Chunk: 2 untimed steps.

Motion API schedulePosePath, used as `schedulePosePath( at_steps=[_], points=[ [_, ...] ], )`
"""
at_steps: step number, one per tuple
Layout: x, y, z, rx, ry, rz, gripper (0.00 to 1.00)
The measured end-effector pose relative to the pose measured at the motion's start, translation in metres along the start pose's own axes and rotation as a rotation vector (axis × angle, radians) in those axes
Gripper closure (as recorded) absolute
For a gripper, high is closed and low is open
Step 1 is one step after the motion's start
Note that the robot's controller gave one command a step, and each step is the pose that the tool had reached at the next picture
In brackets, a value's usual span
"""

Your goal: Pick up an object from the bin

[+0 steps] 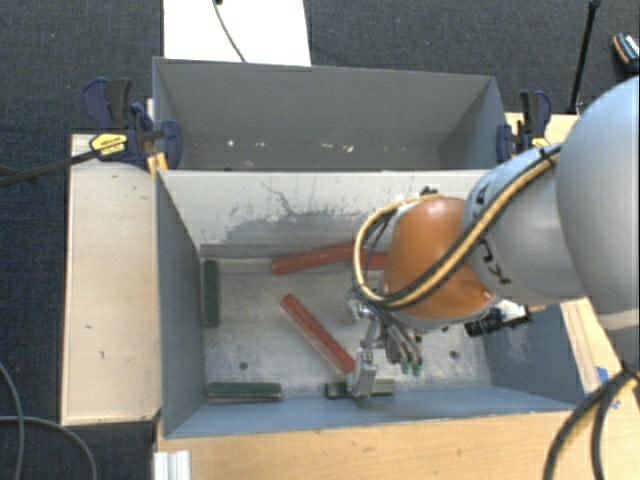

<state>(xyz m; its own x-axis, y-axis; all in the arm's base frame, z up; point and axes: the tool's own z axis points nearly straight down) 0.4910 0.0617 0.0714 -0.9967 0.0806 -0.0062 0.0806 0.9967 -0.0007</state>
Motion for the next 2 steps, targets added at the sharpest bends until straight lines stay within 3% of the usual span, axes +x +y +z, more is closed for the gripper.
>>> schedulePosePath(
  at_steps=[1, 2],
  points=[
    [0.001, 0.003, 0.0, -0.002, 0.003, 0.0, 1.0],
    [-0.007, 0.012, -0.082, -0.003, -0.004, -0.079, 1.0]
  ],
)
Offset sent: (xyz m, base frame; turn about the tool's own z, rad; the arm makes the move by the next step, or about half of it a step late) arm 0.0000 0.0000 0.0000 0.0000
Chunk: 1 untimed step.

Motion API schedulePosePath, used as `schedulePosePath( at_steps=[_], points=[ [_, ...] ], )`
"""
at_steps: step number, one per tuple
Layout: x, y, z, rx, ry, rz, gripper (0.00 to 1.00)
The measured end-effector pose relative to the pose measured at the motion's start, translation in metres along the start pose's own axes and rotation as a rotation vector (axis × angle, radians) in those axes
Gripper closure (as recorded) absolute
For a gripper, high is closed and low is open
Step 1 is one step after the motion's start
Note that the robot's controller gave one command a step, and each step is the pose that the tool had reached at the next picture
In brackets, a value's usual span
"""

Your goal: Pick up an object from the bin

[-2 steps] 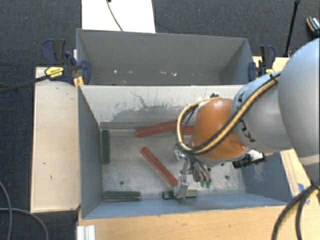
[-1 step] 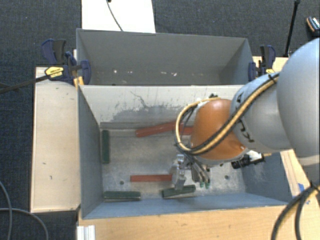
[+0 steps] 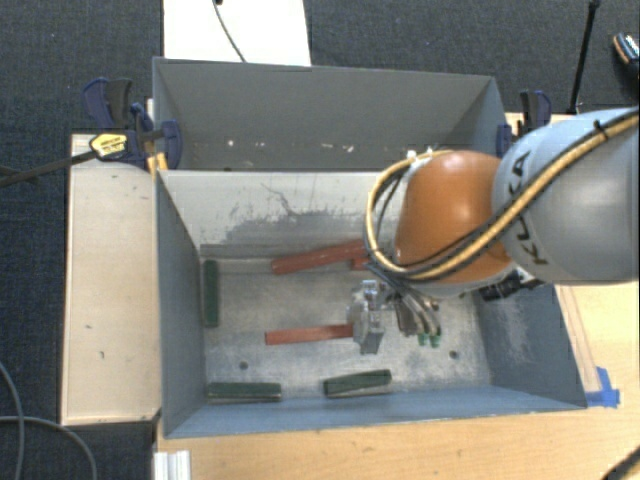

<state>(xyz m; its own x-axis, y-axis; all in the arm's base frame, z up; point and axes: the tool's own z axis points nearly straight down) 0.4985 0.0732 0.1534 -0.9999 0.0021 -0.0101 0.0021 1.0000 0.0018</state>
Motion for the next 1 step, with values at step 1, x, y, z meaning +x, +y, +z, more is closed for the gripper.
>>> schedulePosePath(
  at_steps=[1],
  points=[
    [-0.0193, -0.0009, -0.052, 0.001, 0.001, -0.054, 1.0]
  ],
)
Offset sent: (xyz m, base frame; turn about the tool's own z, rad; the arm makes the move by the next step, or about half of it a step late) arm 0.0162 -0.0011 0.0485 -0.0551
